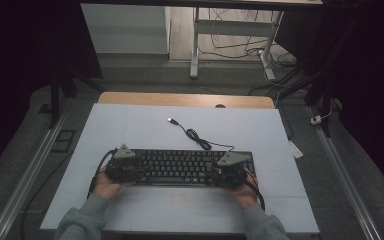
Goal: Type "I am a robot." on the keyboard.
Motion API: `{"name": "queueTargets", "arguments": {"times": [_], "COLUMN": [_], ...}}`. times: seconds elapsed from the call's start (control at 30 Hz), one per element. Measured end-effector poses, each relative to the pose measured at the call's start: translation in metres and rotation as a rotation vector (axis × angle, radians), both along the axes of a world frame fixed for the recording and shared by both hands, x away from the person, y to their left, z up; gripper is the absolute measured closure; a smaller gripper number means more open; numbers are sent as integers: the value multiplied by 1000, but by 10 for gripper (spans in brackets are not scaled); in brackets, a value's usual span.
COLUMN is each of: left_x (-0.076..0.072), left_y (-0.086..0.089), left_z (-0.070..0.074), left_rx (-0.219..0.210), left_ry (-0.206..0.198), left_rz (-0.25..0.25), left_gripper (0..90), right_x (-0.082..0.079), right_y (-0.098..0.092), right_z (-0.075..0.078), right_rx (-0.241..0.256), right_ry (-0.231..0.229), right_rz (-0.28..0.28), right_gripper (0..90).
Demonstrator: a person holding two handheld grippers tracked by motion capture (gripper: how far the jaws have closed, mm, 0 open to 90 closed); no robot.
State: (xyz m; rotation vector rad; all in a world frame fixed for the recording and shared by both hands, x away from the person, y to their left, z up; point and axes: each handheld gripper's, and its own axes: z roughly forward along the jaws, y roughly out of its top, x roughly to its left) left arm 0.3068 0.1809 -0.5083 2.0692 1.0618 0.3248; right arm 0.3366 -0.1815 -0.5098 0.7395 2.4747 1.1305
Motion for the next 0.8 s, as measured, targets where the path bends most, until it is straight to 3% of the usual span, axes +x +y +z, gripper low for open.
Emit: {"name": "queueTargets", "arguments": {"times": [0.8], "left_x": [-10], "left_y": [-34], "left_z": [-5], "left_rx": [50], "left_ry": [9], "left_rz": [-120], "left_gripper": [490], "right_x": [0], "right_y": [0], "right_z": [0], "right_rx": [-2], "right_ry": [1], "right_rz": [-3], "right_gripper": [492]}}
